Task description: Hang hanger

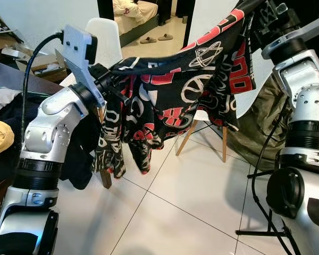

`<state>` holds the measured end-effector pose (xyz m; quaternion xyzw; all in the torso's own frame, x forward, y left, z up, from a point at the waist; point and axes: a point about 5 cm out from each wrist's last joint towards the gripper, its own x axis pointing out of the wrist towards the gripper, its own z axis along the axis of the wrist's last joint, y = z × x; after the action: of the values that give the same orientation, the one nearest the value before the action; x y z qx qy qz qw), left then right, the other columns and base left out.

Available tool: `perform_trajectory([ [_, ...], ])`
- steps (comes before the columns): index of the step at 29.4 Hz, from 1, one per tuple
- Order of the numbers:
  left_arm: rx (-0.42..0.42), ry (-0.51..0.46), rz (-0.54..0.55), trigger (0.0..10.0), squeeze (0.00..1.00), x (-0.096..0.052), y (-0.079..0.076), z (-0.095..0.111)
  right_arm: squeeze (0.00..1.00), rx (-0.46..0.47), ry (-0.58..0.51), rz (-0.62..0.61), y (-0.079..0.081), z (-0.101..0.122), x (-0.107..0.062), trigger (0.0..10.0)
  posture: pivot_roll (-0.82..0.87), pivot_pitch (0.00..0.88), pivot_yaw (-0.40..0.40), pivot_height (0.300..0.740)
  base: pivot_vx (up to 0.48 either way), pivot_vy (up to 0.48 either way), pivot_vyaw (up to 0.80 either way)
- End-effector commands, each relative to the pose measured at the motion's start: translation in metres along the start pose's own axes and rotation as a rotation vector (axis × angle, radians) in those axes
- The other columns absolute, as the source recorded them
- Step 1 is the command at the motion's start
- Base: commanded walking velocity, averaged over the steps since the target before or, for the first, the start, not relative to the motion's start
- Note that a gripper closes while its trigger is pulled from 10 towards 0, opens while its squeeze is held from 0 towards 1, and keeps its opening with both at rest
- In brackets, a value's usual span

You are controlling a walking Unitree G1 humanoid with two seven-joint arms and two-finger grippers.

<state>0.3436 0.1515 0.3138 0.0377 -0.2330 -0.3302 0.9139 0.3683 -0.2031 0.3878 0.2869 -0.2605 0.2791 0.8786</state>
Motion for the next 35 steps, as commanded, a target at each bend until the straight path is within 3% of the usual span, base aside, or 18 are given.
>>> perform_trajectory([
  [1,0.028,0.002,-0.004,10.0,0.00,-0.002,0.000,-0.001,0.00,-0.041,0.022,0.058,0.011,-0.001,0.006,0.0,-0.02,0.059,-0.024,0.740,0.000,0.000,0.00],
  [3,0.029,-0.003,-0.007,10.0,0.00,-0.002,0.000,0.000,0.00,-0.061,0.046,0.071,0.012,-0.005,0.006,0.0,-0.02,0.059,-0.024,0.740,0.000,0.000,0.00],
  [6,0.040,-0.021,0.002,10.0,0.00,-0.003,0.001,0.003,0.00,-0.146,0.170,0.135,0.018,-0.025,0.003,0.0,-0.02,0.059,-0.024,0.740,0.000,0.000,0.00],
  [8,0.059,-0.043,0.028,10.0,0.00,-0.003,0.005,0.008,0.00,-0.155,0.173,0.205,0.027,-0.032,0.001,0.0,-0.01,0.060,-0.031,0.740,0.000,0.000,0.00],
  [10,0.111,-0.096,0.145,10.0,0.00,-0.004,0.020,0.019,0.00,-0.094,0.100,0.294,0.041,-0.028,0.001,0.0,-0.01,0.050,-0.040,0.740,0.000,0.000,0.00],
  [14,0.136,-0.176,0.246,10.0,0.00,-0.006,0.032,0.036,0.00,-0.079,0.044,0.277,0.044,-0.017,0.009,0.0,-0.01,0.017,-0.068,0.740,0.000,0.000,0.00],
  [17,0.138,-0.231,0.272,10.0,0.00,-0.006,0.033,0.046,0.00,-0.148,0.063,0.220,0.041,-0.015,0.017,0.0,-0.01,0.002,-0.092,0.740,0.000,0.000,0.00],
  [20,0.107,-0.285,0.248,10.0,0.00,-0.004,0.027,0.052,0.00,-0.305,0.121,0.125,0.034,-0.016,0.022,0.0,-0.03,0.000,-0.102,0.740,0.000,0.000,0.00],
  [23,0.078,-0.292,0.219,10.0,0.00,-0.002,0.019,0.048,0.00,-0.383,0.136,0.078,0.030,-0.015,0.022,0.0,-0.04,0.000,-0.098,0.740,0.000,0.000,0.00],
  [24,0.016,-0.283,0.168,10.0,0.00,0.001,0.004,0.035,0.00,-0.452,0.147,0.036,0.024,-0.014,0.017,0.0,-0.04,0.000,-0.095,0.740,0.000,0.000,0.00],
  [30,-0.033,-0.262,0.136,10.0,0.00,0.007,-0.015,0.018,0.00,-0.469,0.141,-0.023,0.016,-0.018,0.007,0.0,-0.05,0.000,-0.069,0.740,0.000,0.000,0.00],
  [35,-0.026,-0.253,0.160,10.0,0.00,0.010,-0.014,0.013,0.00,-0.476,0.129,-0.042,0.015,-0.020,0.005,0.0,-0.06,0.000,-0.036,0.740,0.000,0.000,0.00],
])
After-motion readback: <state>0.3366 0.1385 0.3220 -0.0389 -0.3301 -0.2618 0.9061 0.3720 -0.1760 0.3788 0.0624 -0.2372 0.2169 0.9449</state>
